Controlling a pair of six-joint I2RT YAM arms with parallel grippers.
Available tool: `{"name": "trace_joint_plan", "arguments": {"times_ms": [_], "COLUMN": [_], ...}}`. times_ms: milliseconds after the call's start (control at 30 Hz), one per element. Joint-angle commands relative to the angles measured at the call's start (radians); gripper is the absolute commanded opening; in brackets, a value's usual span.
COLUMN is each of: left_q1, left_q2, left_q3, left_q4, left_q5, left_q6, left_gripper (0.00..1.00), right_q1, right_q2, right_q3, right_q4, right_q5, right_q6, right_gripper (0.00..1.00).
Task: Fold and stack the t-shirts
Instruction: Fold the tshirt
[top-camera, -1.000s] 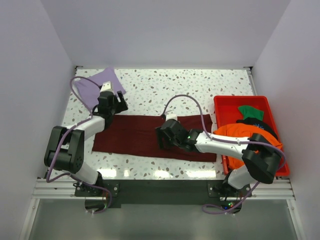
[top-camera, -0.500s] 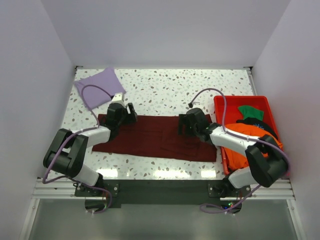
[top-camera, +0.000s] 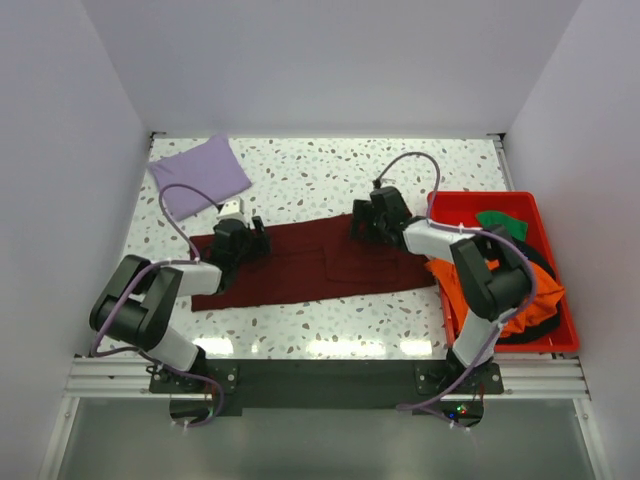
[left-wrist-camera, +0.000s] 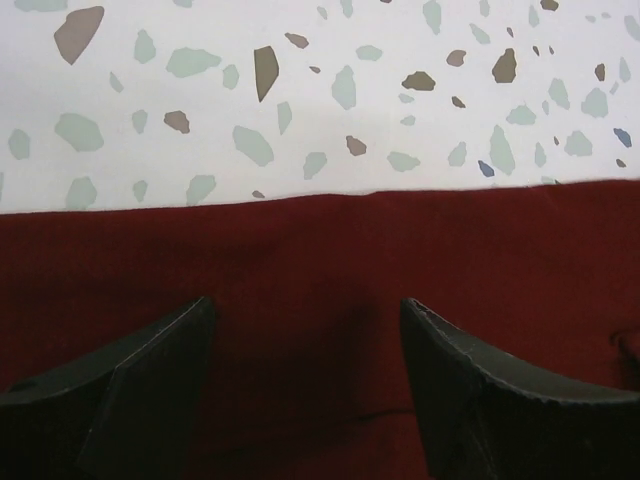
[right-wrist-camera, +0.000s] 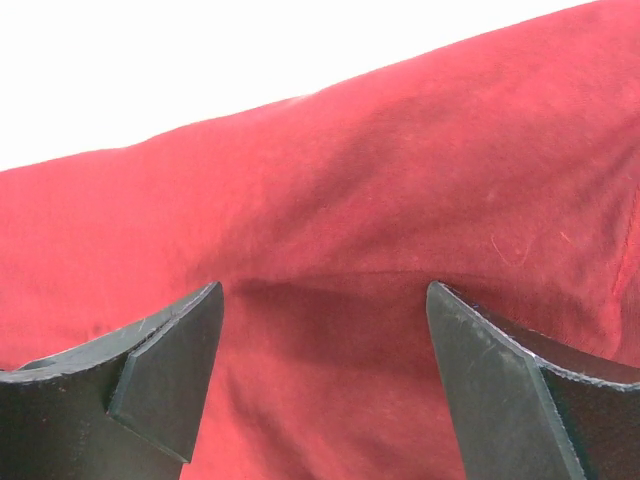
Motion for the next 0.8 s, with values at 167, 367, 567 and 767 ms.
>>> {"name": "trace_joint_plan", "arguments": {"times_ms": [167, 367, 567, 767], "left_q1": [-0.075, -0.104, -0.178, -0.317], "left_q2": [-0.072, -0.201, -0.272, -0.243], "left_q3": [-0.054, -0.062, -0.068, -0.044], "left_q4": [0.015, -0.051, -0.111, -0.163], "left_q5": [-0.107, -0.182, -0.234, -0.316], "left_q6": [-0.066, -0.061, -0.038, -0.004], "left_gripper": [0.82, 0.83, 0.83, 0.84], "right_q1": [-0.061, -0.072, -0.072, -0.069], "right_q2": [0.339, 0.471, 0.463, 0.3], "right_q3": [0.414, 0.68, 0.823, 0.745], "right_q4": [-0.179, -0.28, -0.315, -0.309], "right_q5": [-0.013, -0.01, -0.073, -0.117], "right_q6": [-0.087, -0.136, -0.196, -0.21], "right_gripper": [0.86, 0.87, 0.91, 0.93]}}
